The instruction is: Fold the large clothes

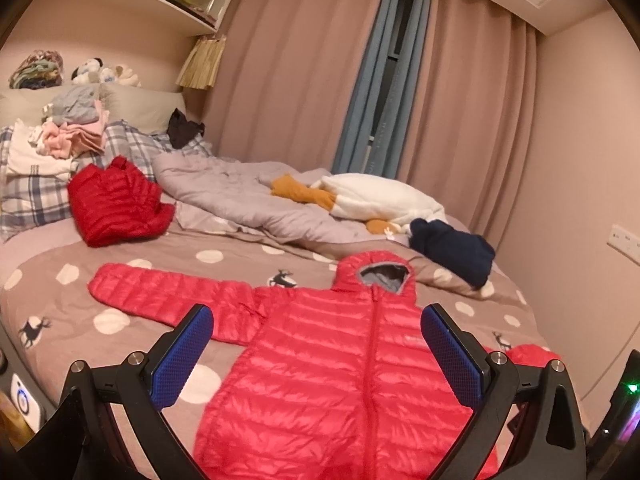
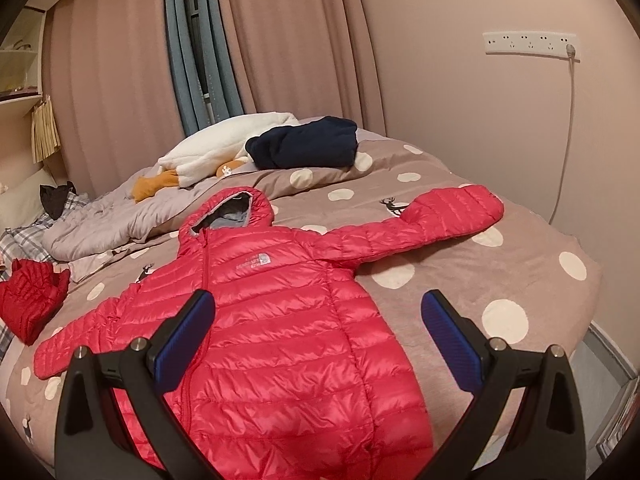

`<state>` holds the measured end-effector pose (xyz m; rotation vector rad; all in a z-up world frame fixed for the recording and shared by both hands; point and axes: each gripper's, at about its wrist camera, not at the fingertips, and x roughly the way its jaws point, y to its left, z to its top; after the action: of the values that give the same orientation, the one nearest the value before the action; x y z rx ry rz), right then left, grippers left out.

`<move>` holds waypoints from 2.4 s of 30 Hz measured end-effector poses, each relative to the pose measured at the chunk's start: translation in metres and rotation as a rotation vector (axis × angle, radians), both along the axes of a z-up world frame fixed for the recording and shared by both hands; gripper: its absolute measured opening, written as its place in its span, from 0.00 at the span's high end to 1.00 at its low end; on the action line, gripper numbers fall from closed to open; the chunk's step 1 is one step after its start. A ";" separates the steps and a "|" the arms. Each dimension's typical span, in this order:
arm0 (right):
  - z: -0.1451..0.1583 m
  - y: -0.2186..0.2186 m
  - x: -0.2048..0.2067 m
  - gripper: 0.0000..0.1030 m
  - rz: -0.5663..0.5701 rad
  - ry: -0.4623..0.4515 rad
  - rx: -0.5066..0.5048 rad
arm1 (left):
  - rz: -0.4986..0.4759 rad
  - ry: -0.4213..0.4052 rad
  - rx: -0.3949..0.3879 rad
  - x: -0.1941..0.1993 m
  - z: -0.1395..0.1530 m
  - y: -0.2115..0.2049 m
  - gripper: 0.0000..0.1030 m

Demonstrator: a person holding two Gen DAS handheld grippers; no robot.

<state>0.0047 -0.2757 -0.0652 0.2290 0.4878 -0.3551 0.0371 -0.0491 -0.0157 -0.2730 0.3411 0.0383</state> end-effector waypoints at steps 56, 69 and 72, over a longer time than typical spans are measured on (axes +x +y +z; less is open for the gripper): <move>0.002 -0.218 0.050 0.00 -0.144 -0.097 0.357 | 0.292 0.308 -0.404 0.127 -0.117 0.196 0.01; -0.113 -0.316 0.103 0.00 -0.283 0.016 0.715 | 0.276 0.367 -0.651 0.169 -0.202 0.233 0.01; -0.142 -0.315 0.104 0.00 -0.299 -0.063 0.863 | 0.241 0.309 -0.737 0.174 -0.204 0.242 0.02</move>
<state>0.1084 -0.5904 -0.2073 1.1551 0.5227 -0.4097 0.2113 0.1931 -0.2195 -1.0452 0.6232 0.1949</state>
